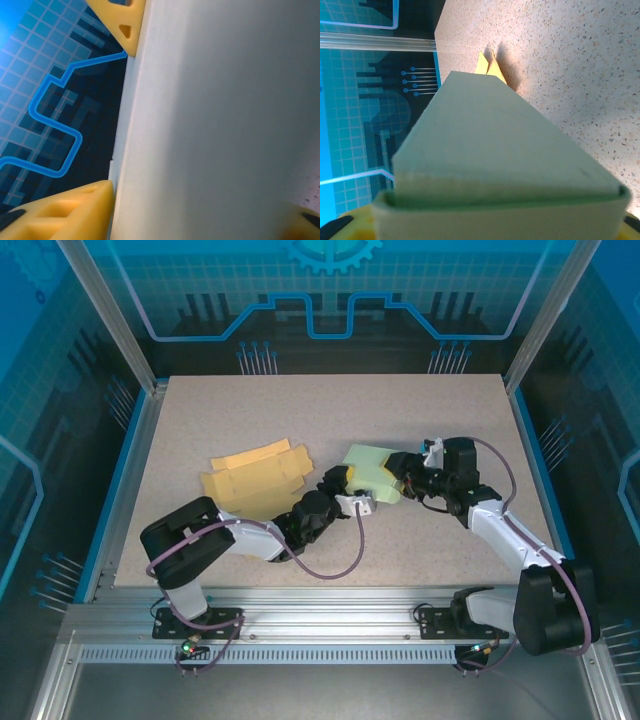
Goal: Fold the paper box
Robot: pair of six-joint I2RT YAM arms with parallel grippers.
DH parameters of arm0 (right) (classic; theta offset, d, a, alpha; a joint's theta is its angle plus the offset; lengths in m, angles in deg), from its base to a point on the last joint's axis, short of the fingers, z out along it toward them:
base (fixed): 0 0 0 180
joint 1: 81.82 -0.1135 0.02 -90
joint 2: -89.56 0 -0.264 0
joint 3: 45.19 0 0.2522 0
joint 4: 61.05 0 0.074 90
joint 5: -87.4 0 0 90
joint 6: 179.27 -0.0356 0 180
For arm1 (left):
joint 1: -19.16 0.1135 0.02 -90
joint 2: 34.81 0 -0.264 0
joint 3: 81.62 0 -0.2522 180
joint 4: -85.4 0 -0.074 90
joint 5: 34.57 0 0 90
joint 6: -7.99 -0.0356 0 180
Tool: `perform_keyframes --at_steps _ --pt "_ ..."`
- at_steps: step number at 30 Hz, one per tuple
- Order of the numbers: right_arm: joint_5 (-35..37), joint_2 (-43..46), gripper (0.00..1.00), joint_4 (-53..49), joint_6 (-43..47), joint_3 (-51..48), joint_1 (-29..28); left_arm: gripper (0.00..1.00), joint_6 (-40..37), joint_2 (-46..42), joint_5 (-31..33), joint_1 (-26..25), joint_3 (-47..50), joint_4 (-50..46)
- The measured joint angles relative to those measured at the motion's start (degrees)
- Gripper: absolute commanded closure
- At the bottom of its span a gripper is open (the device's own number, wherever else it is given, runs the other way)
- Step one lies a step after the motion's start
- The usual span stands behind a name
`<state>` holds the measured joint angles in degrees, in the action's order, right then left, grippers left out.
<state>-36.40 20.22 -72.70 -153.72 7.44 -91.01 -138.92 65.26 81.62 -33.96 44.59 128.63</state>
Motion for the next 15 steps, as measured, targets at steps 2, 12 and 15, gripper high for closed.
perform_keyframes --at_steps 2,12,15 --pt "0.17 0.0 0.42 -0.22 0.37 0.0 0.0 0.56 -0.44 -0.52 -0.02 -0.04 0.0 -1.09" --pt "0.57 -0.66 0.19 -4.28 3.93 0.24 0.79 0.54 0.15 -9.11 -1.01 -0.28 -1.16 -21.14" --pt "0.83 -0.68 0.14 -6.91 5.75 1.05 1.95 0.54 2.05 -12.57 -2.73 0.09 -4.52 -33.97"
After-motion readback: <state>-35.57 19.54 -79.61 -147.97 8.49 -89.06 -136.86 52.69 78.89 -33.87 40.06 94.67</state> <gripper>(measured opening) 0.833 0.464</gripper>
